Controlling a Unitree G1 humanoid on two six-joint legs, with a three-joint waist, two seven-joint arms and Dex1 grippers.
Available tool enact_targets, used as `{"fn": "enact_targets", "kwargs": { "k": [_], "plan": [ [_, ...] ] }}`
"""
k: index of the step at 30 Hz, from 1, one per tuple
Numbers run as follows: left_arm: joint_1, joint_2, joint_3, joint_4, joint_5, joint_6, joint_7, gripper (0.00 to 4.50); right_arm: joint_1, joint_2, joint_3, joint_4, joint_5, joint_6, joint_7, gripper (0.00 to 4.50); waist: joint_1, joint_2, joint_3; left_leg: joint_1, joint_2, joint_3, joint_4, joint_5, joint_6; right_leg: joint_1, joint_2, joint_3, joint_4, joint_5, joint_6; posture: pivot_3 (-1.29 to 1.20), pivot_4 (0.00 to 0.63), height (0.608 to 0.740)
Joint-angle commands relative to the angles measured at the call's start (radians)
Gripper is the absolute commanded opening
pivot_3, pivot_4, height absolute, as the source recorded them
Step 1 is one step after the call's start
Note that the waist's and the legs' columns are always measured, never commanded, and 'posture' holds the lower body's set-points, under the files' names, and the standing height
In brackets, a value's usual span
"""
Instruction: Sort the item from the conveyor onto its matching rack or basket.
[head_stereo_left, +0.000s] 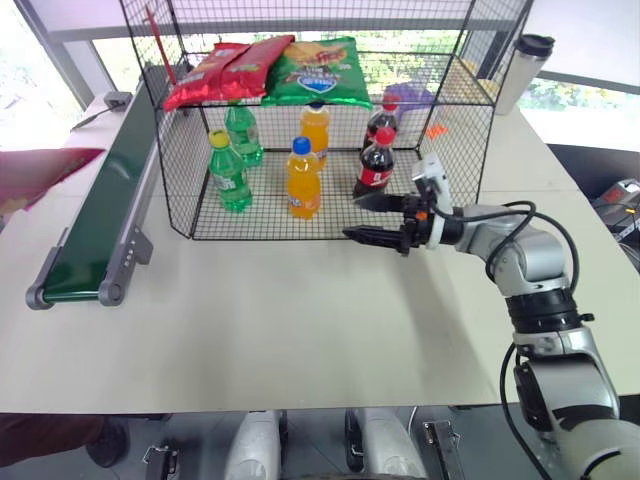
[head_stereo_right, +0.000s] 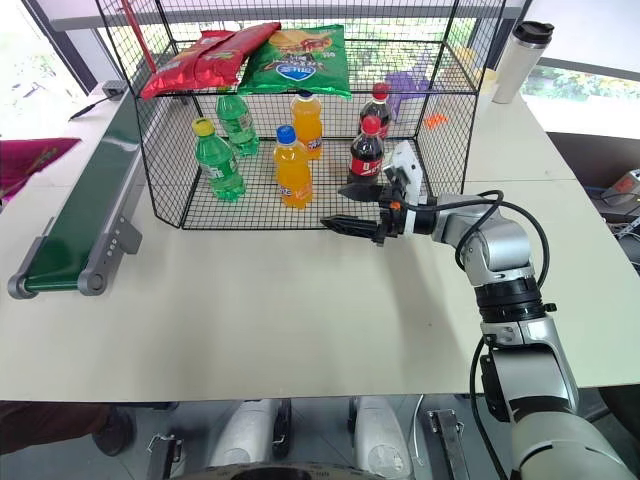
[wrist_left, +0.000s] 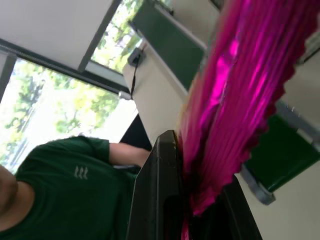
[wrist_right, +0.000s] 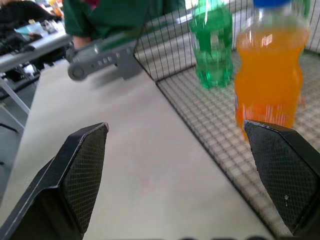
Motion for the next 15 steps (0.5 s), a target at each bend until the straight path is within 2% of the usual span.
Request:
{"fn": "enact_targets", "kwargs": {
  "k": [1, 4, 7, 11, 15],
  "plan": [
    [-0.131, 0.143, -0.005, 0.136, -0.125, 0.167, -0.108, 0.03, -0.009, 0.015, -0.046, -0.04, 0.044, 0.003, -0.008, 4.5, -0.002, 0.0, 0.0, 0.0, 0.0, 0.0, 0.0, 0.0, 0.0, 0.0, 0.0, 0.0, 0.0, 0.0, 0.0, 0.0, 0.15, 0.74],
    [-0.262, 0.224, -0.059, 0.222, -0.251, 0.239, -0.162, 0.03, 0.003, 0.014, -0.077, -0.074, 0.077, 0.023, -0.024, 4.5, -0.003, 0.0, 0.001, -0.001, 0.001, 0.0, -0.001, 0.0, 0.0, -0.002, 0.002, 0.0, 0.0, 0.002, 0.003, 0.0, 0.15, 0.74],
    [-0.415, 0.254, -0.152, 0.293, -0.427, 0.276, -0.118, 0.03, 0.001, 0.004, -0.126, -0.097, 0.12, 0.054, -0.043, 4.5, -0.003, 0.0, 0.001, -0.001, 0.001, 0.0, -0.003, 0.0, 0.0, -0.002, 0.001, 0.001, 0.001, 0.002, 0.004, 0.0, 0.15, 0.74],
    [-0.575, 0.253, -0.31, 0.334, -0.663, 0.264, 0.003, 0.03, -0.024, 0.001, -0.173, -0.124, 0.165, 0.084, -0.07, 4.5, -0.002, 0.0, 0.001, -0.001, 0.002, 0.0, -0.004, 0.0, 0.0, -0.003, 0.002, 0.001, 0.002, 0.002, 0.003, 0.0, 0.15, 0.74],
    [-0.718, 0.216, -0.514, 0.347, -0.884, 0.19, 0.148, 0.03, -0.052, 0.017, -0.156, -0.164, 0.175, 0.078, -0.074, 4.5, -0.001, 0.0, 0.001, -0.001, 0.005, 0.0, -0.003, 0.0, 0.0, -0.003, 0.002, 0.002, 0.002, 0.002, 0.003, 0.0, 0.15, 0.74]
  ]
}}
